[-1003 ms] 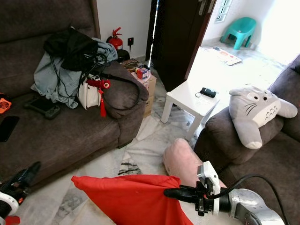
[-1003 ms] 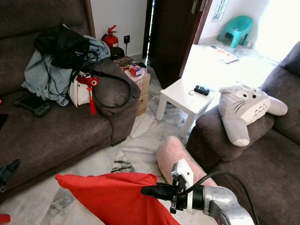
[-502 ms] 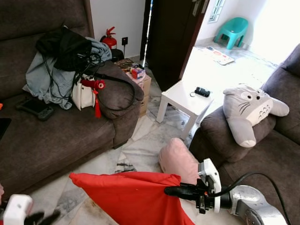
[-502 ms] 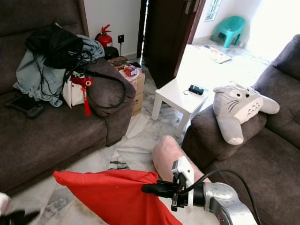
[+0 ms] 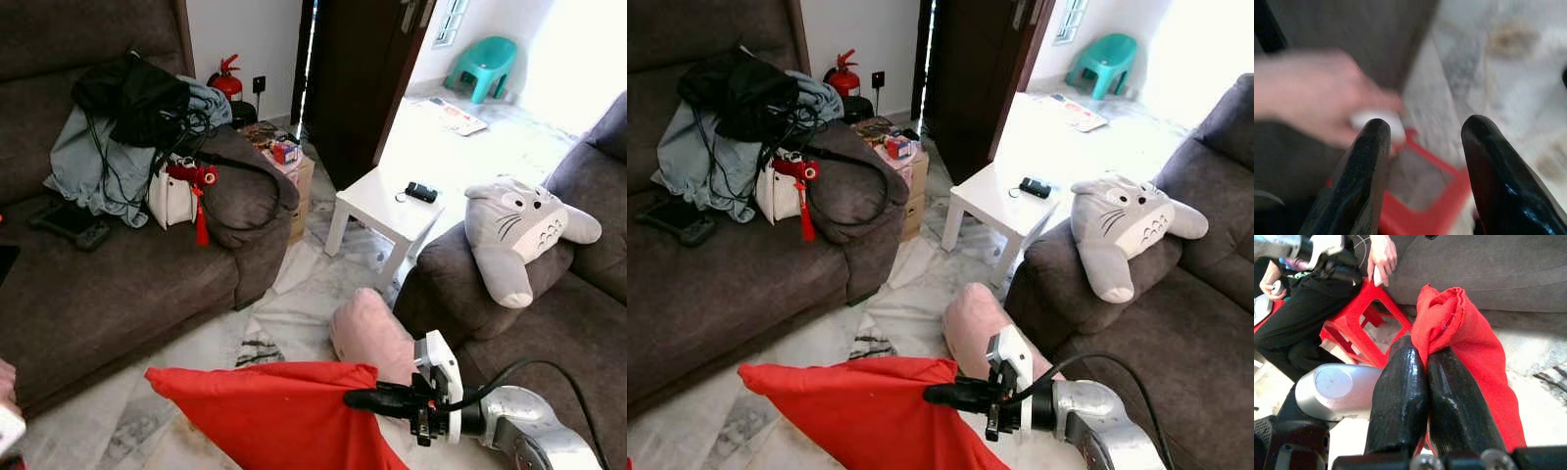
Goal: Move the pillow to the sofa from floor
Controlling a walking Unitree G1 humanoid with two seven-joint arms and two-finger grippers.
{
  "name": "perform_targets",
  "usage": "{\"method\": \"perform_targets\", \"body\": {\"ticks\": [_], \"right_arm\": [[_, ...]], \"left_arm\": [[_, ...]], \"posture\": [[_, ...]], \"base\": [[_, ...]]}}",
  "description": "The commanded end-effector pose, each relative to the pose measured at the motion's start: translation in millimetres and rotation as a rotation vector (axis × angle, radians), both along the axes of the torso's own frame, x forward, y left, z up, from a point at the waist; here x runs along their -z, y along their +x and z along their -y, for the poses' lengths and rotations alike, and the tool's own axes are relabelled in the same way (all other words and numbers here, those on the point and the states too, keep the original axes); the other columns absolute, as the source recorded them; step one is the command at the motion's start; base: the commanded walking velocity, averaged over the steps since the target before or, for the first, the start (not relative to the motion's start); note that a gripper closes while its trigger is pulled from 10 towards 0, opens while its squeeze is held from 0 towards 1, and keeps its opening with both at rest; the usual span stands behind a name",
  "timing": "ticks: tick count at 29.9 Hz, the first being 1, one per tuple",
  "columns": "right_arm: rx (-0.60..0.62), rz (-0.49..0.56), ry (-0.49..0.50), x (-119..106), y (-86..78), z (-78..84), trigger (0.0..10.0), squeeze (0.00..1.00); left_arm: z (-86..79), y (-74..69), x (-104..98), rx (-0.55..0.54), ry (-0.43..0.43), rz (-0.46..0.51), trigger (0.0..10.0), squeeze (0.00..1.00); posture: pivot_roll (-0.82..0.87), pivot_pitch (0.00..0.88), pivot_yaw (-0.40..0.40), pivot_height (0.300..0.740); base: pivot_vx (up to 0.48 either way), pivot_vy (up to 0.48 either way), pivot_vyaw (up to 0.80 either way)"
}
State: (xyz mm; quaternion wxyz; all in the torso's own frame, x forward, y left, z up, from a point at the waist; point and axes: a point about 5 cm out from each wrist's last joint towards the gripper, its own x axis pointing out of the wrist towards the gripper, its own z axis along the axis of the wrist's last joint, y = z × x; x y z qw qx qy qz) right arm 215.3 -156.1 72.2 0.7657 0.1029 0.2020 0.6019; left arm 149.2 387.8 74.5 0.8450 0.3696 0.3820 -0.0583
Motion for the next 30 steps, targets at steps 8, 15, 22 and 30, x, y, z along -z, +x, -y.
{"method": "perform_targets", "body": {"ticks": [8, 15, 22, 30], "right_arm": [[-0.080, 0.094, 0.069, -28, 6.3, 2.7, 0.0, 0.00], [-0.114, 0.102, 0.091, -33, 5.3, -2.2, 0.0, 0.00], [-0.128, 0.120, 0.114, -40, 7.8, -3.7, 0.0, 0.00], [-0.138, 0.124, 0.123, -42, 8.4, -5.4, 0.0, 0.00]], "left_arm": [[14.5, 14.3, -21, 0.052, -0.154, 0.200, 10.0, 0.00], [28.7, 37.9, -41, 0.135, -0.236, 0.297, 10.0, 0.00], [26.9, 69.0, -61, -0.099, -0.582, 0.637, 10.0, 0.00], [46.0, 89.0, -52, -0.126, -0.732, 0.657, 10.0, 0.00]], "posture": [[0.30, 0.056, -0.170, 0.740], [0.30, 0.054, -0.174, 0.740], [0.29, 0.049, -0.181, 0.740], [0.30, 0.043, -0.192, 0.740]], "base": [[0.000, 0.000, 0.00], [0.000, 0.000, 0.00], [0.000, 0.000, 0.00], [0.000, 0.000, 0.00]]}}
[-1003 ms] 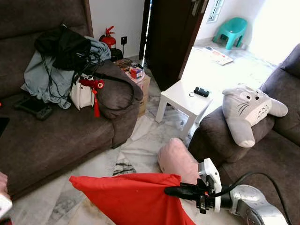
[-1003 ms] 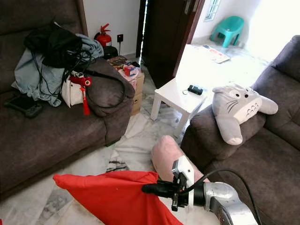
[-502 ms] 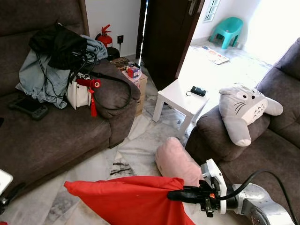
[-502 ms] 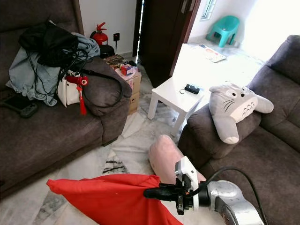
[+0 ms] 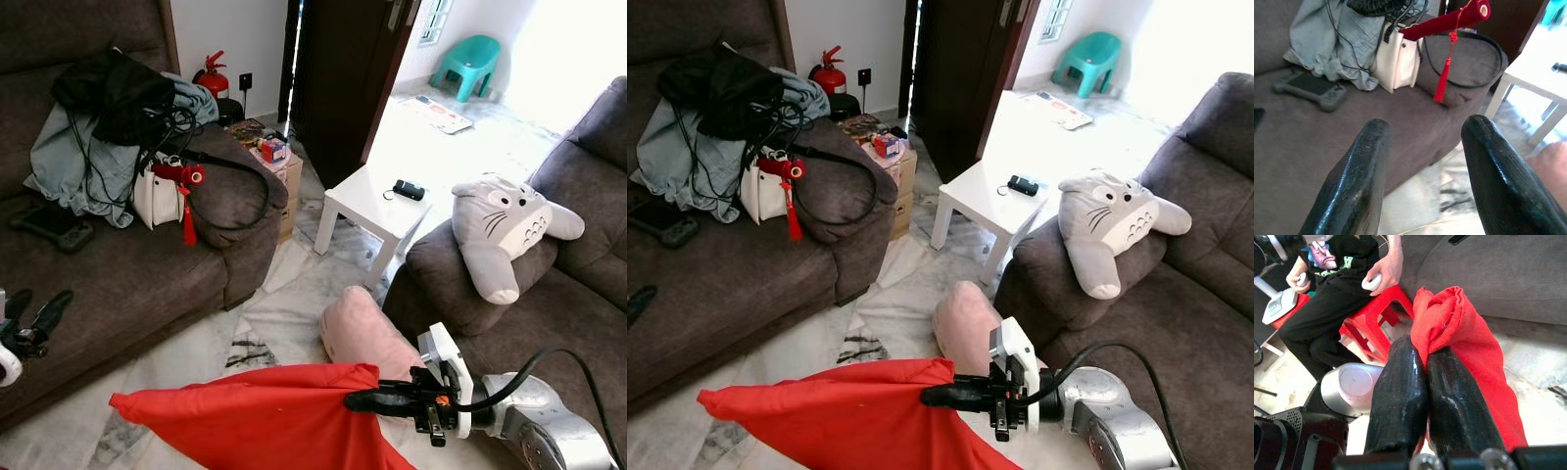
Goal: Move the pillow to the sofa from floor
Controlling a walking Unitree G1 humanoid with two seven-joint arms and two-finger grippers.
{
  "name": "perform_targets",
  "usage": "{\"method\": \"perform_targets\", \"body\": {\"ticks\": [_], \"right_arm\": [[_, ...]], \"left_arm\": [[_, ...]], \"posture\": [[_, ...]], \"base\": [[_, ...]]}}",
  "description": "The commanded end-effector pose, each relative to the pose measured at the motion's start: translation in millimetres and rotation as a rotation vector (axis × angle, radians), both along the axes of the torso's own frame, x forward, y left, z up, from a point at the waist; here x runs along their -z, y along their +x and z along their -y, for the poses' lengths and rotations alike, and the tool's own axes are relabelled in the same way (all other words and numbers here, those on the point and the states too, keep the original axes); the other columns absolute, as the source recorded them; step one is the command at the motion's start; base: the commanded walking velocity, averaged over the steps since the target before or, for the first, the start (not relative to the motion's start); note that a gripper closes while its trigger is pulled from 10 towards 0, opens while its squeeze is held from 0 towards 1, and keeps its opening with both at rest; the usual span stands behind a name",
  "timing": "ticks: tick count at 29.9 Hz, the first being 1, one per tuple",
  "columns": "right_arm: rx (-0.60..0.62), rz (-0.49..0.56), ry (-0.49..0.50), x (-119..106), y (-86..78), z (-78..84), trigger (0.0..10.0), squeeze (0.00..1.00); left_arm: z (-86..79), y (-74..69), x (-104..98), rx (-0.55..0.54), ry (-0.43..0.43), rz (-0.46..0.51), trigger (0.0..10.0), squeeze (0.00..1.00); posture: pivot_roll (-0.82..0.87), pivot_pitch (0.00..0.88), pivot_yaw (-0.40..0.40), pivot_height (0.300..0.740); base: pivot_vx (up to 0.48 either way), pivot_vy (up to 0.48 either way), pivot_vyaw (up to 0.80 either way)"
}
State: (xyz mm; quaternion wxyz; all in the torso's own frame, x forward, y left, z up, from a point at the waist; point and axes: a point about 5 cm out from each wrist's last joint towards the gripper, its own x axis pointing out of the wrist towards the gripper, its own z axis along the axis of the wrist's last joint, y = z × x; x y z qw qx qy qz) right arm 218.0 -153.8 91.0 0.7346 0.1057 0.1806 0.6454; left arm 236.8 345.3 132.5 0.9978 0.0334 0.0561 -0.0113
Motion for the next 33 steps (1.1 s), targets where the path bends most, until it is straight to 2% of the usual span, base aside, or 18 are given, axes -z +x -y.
{"method": "perform_targets", "body": {"ticks": [1, 5, 7, 8, 9, 12, 16, 18, 19, 20, 21, 22, 23, 26, 29, 31, 32, 33], "right_arm": [[-0.042, 0.096, 0.078, -23, 5.8, -4.9, 0.0, 0.00], [-0.042, 0.099, 0.080, -25, 6.4, -4.6, 0.0, 0.00], [-0.040, 0.099, 0.078, -26, 6.4, -3.4, 0.0, 0.00], [-0.039, 0.098, 0.076, -25, 6.1, -3.0, 0.0, 0.00], [-0.039, 0.098, 0.076, -25, 6.1, -3.0, 0.0, 0.00], [-0.038, 0.096, 0.079, -24, 5.5, -5.4, 0.0, 0.00], [-0.037, 0.094, 0.079, -22, 5.5, -6.8, 0.0, 0.00], [-0.036, 0.094, 0.078, -22, 6.0, -7.2, 0.0, 0.00], [-0.037, 0.094, 0.078, -22, 6.1, -7.4, 0.0, 0.00], [-0.037, 0.093, 0.077, -21, 6.1, -7.7, 0.0, 0.00], [-0.037, 0.093, 0.077, -21, 6.1, -7.7, 0.0, 0.00], [-0.038, 0.092, 0.077, -21, 5.9, -8.3, 0.0, 0.00], [-0.038, 0.092, 0.077, -21, 5.9, -8.3, 0.0, 0.00], [-0.040, 0.092, 0.079, -20, 4.9, -9.8, 0.0, 0.00], [-0.041, 0.091, 0.081, -20, 4.5, -10.5, 0.0, 0.00], [-0.044, 0.090, 0.085, -20, 4.0, -11.4, 0.0, 0.00], [-0.044, 0.090, 0.085, -20, 4.0, -11.4, 0.0, 0.00], [-0.045, 0.089, 0.085, -20, 3.9, -11.5, 0.0, 0.00]], "left_arm": [[16.0, 7.2, 14, 0.090, -0.095, -0.076, 10.0, 0.00], [34.4, 8.1, 23, 0.236, -0.146, -0.149, 10.0, 0.00], [37.7, 12.6, 24, 0.233, -0.161, -0.142, 10.0, 0.00], [35.0, 22.1, 20, 0.144, -0.227, -0.081, 10.0, 0.00], [35.0, 22.1, 20, 0.144, -0.227, -0.081, 10.0, 0.00], [40.4, 40.3, 4, 0.016, -0.483, 0.088, 10.0, 0.00], [62.2, 45.9, -5, 0.124, -0.548, 0.117, 10.0, 0.00], [81.2, 43.1, -5, 0.282, -0.455, 0.051, 10.0, 0.00], [99.0, 35.7, 4, 0.449, -0.319, -0.073, 10.0, 0.00], [105.0, 31.4, 10, 0.514, -0.265, -0.128, 10.0, 0.00], [105.0, 31.4, 10, 0.514, -0.265, -0.128, 10.0, 0.00], [111.6, 25.7, 18, 0.582, -0.184, -0.210, 10.0, 0.00], [111.6, 25.7, 18, 0.582, -0.184, -0.210, 10.0, 0.00], [110.0, 15.0, 38, 0.650, -0.005, -0.370, 10.0, 0.00], [106.2, 11.1, 44, 0.665, 0.042, -0.413, 10.0, 0.00], [93.6, 3.9, 53, 0.689, 0.141, -0.501, 10.0, 0.00], [93.6, 3.9, 53, 0.689, 0.141, -0.501, 10.0, 0.00], [87.4, 4.0, 55, 0.684, 0.212, -0.527, 10.0, 0.00]], "posture": [[0.29, 0.042, -0.192, 0.740], [0.29, 0.039, -0.192, 0.740], [0.28, 0.036, -0.190, 0.740], [0.28, 0.036, -0.189, 0.740], [0.28, 0.036, -0.189, 0.740], [0.28, 0.033, -0.191, 0.740], [0.28, 0.025, -0.190, 0.740], [0.28, 0.025, -0.190, 0.740], [0.28, 0.022, -0.189, 0.740], [0.28, 0.021, -0.188, 0.740], [0.28, 0.021, -0.188, 0.740], [0.28, 0.017, -0.184, 0.740], [0.28, 0.017, -0.184, 0.740], [0.28, 0.013, -0.180, 0.740], [0.28, 0.011, -0.179, 0.740], [0.28, 0.017, -0.181, 0.740], [0.28, 0.017, -0.181, 0.740], [0.28, 0.019, -0.182, 0.740]], "base": [[0.000, 0.000, 0.00], [0.000, 0.000, 0.00], [0.000, 0.000, 0.00], [0.000, 0.000, 0.00], [0.000, 0.000, 0.00], [0.000, 0.000, 0.00], [0.000, 0.000, 0.00], [0.000, 0.000, 0.00], [0.000, 0.000, 0.00], [0.000, 0.000, 0.00], [0.000, 0.000, 0.00], [0.000, 0.000, 0.00], [0.000, 0.000, 0.00], [0.000, 0.000, 0.00], [0.000, 0.000, 0.00], [0.000, 0.000, 0.00], [0.000, 0.000, 0.00], [0.000, 0.000, 0.00]]}}
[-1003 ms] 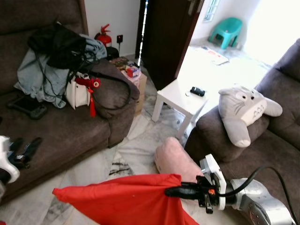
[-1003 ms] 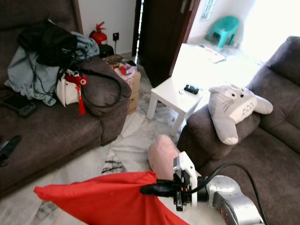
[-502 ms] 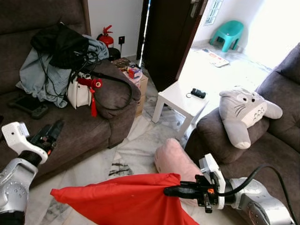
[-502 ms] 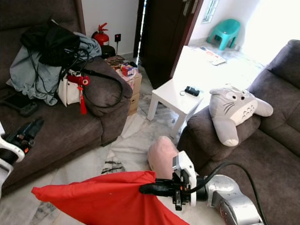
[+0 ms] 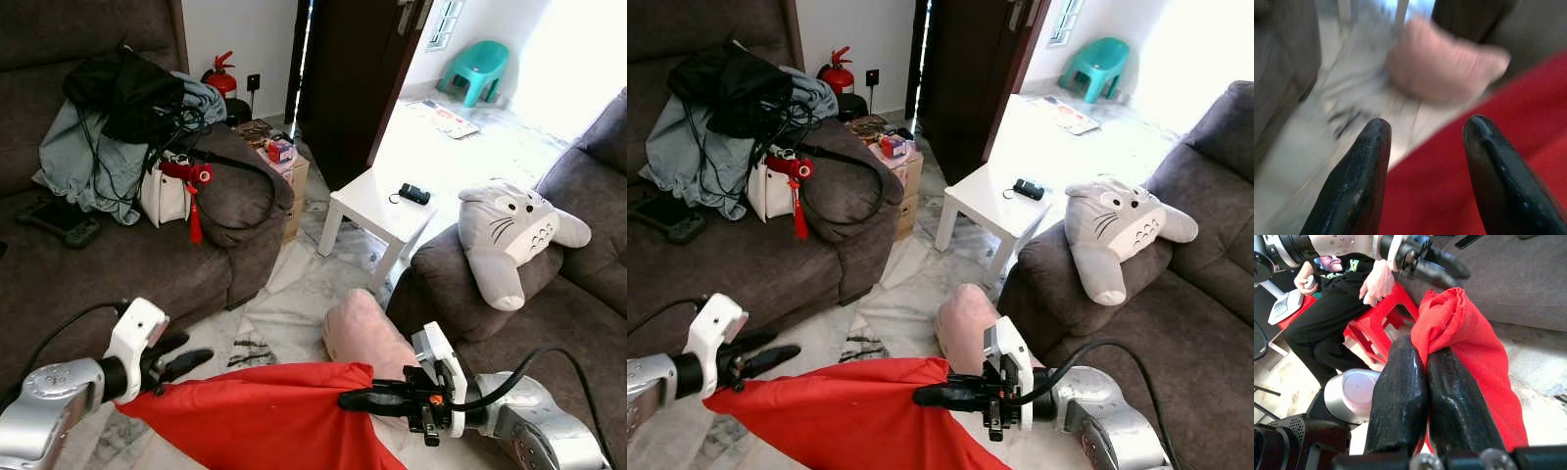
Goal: Move the pillow to the sofa from floor
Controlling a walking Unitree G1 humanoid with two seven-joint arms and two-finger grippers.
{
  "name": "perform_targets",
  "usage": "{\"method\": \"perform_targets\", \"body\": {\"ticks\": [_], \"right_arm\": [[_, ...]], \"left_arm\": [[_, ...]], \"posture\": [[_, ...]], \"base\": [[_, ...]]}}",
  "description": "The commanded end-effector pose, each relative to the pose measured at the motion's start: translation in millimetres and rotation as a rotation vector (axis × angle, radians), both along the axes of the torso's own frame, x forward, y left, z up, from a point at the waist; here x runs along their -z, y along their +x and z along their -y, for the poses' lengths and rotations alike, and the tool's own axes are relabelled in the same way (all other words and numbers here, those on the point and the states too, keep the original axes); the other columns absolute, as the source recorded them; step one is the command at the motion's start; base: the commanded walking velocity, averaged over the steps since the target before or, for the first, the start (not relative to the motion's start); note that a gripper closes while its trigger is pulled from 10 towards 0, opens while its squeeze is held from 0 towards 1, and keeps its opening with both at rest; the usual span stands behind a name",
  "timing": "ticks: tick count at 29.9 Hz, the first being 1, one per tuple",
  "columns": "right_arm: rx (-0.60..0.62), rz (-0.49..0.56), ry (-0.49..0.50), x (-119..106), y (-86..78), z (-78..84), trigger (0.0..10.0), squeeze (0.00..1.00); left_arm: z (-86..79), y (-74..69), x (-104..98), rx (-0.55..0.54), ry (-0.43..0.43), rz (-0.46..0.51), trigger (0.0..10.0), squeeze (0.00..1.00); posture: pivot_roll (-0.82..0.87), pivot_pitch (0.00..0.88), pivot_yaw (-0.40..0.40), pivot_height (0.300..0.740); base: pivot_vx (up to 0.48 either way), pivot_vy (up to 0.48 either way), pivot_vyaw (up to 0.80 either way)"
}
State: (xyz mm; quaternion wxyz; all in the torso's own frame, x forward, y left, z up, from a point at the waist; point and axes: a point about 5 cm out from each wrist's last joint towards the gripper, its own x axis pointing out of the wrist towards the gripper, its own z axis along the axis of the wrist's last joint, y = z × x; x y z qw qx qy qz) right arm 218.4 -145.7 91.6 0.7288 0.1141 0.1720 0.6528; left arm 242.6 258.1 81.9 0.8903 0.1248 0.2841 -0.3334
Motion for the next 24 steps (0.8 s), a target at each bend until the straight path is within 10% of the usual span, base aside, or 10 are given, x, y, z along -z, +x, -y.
{"method": "perform_targets", "body": {"ticks": [1, 12, 24], "right_arm": [[-0.031, 0.087, 0.059, -19, 3.6, -3.5, 0.0, 0.00], [-0.029, 0.082, 0.055, -18, 2.4, -2.7, 0.0, 0.00], [0.078, 0.126, 0.045, -16, 18.8, -3.5, 0.0, 0.00]], "left_arm": [[-6.5, 0.3, 5, 0.040, 0.127, 0.002, 10.0, 0.00], [-4.0, 27.6, -11, -0.041, 0.082, 0.178, 10.0, 0.00], [-33.9, 39.1, -53, -0.709, 0.039, 0.687, 10.0, 0.00]], "posture": [[0.28, 0.022, -0.182, 0.740], [0.27, 0.032, -0.186, 0.740], [0.28, 0.044, -0.193, 0.740]], "base": [[0.000, 0.000, 0.00], [0.000, 0.000, 0.00], [0.000, 0.000, 0.00]]}}
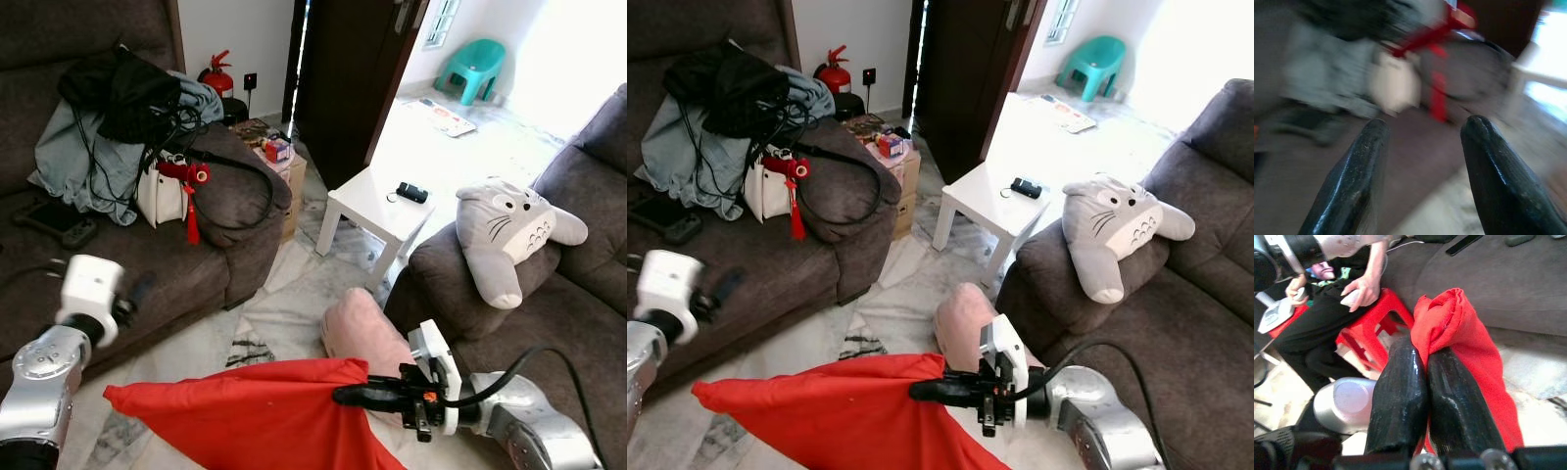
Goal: Move the pillow to the sofa from floor
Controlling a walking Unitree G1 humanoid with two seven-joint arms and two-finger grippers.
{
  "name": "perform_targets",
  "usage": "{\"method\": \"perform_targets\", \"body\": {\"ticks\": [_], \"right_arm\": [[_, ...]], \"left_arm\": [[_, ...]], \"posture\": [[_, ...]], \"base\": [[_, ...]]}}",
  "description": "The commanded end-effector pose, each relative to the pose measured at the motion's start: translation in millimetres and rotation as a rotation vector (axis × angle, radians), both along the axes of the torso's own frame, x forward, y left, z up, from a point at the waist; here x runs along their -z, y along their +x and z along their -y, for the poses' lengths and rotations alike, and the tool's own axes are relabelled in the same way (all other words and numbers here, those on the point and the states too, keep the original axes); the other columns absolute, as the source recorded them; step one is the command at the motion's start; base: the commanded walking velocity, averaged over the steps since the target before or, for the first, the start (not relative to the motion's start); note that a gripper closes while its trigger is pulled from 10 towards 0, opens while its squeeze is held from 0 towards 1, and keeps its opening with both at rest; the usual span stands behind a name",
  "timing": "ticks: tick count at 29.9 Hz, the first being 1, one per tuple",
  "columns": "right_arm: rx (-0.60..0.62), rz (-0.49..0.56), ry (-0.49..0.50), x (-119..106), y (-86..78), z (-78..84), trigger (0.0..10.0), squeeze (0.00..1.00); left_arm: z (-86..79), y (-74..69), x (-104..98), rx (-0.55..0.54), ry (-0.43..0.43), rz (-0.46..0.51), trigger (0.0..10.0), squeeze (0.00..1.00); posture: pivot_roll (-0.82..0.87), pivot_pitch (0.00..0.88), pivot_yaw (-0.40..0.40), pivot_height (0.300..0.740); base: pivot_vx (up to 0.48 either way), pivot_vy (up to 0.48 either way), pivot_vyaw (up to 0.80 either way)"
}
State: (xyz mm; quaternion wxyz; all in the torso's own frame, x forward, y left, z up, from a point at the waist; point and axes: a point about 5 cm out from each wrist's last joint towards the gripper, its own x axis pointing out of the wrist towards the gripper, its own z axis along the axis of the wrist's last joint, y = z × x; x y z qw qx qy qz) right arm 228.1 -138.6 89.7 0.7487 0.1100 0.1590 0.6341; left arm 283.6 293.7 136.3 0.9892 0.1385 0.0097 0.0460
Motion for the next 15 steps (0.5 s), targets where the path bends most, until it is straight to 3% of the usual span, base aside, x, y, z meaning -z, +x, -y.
{"method": "perform_targets", "body": {"ticks": [1, 5, 7, 15], "right_arm": [[0.063, 0.127, 0.037, -18, 15.4, 2.8, 0.0, 0.00], [0.151, 0.168, 0.013, -18, 27.5, 2.4, 0.0, 0.00], [0.248, 0.191, 0.021, -19, 40.8, 1.6, 0.0, 0.00], [0.401, 0.244, 0.039, -21, 58.0, -2.5, 0.0, 0.00]], "left_arm": [[5.5, -7.0, 3, -0.050, -0.017, 0.040, 10.0, 0.00], [11.7, -10.5, 9, -0.076, -0.042, 0.053, 10.0, 0.00], [26.1, -14.1, 18, -0.100, -0.108, 0.054, 10.0, 0.00], [49.6, -17.5, 23, -0.110, -0.135, 0.070, 10.0, 0.00]], "posture": [[0.29, 0.045, -0.195, 0.740], [0.29, 0.046, -0.195, 0.740], [0.29, 0.044, -0.194, 0.740], [0.29, 0.039, -0.189, 0.740]], "base": [[0.000, 0.000, 0.00], [0.000, 0.000, 0.00], [0.000, 0.000, 0.00], [0.000, 0.000, 0.00]]}}
